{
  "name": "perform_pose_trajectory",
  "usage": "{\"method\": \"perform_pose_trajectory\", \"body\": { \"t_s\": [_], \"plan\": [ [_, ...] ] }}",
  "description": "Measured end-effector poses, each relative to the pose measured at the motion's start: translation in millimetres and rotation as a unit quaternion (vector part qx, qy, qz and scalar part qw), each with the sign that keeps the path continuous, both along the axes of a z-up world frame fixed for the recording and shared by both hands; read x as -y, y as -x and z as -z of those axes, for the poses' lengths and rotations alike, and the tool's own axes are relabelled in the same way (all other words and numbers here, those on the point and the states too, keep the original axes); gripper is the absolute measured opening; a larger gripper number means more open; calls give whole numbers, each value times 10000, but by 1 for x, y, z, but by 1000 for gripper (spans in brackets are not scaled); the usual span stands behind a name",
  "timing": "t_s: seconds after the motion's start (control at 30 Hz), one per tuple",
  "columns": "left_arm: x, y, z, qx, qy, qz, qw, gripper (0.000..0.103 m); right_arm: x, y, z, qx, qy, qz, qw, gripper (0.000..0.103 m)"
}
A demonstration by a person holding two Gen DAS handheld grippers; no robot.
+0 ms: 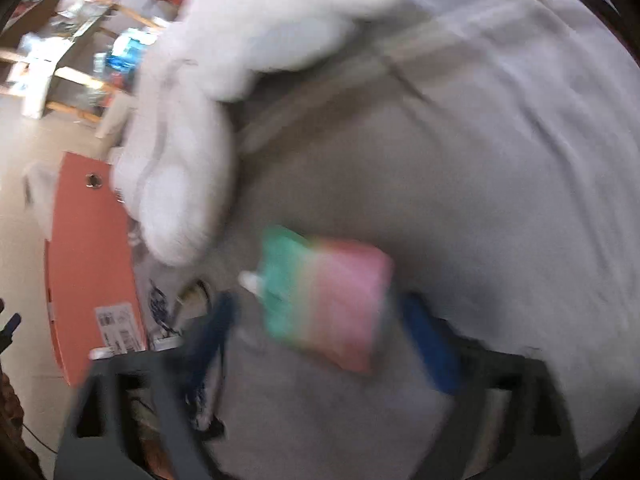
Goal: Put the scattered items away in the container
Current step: 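Grasp the small dark bottle with the left tool and drop it in the box, then grasp the pastel pouch with the right tool and drop it in the box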
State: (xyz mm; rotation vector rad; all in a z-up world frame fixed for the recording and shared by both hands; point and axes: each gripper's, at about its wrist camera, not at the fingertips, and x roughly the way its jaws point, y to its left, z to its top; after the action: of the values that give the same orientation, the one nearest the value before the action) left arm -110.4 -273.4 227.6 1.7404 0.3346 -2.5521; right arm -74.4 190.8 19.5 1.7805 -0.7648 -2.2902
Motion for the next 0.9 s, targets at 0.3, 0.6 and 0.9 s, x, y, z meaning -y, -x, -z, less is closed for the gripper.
{"method": "perform_pose_trajectory", "body": {
  "t_s": [0.3, 0.6, 0.9],
  "plan": [
    [-68, -46, 8, 16, 196, 1060, 9942, 97, 6, 0, -17, 33, -623, -387, 9973, 26],
    [-80, -84, -55, -462, 272, 1329, 9897, 97, 0, -31, -119, -648, 215, -283, 9973, 19],
    [-44, -106, -97, -886, 110, 1051, 9904, 97, 137, -29, -267, -1953, 1241, -1234, 9650, 19]
  ]
}}
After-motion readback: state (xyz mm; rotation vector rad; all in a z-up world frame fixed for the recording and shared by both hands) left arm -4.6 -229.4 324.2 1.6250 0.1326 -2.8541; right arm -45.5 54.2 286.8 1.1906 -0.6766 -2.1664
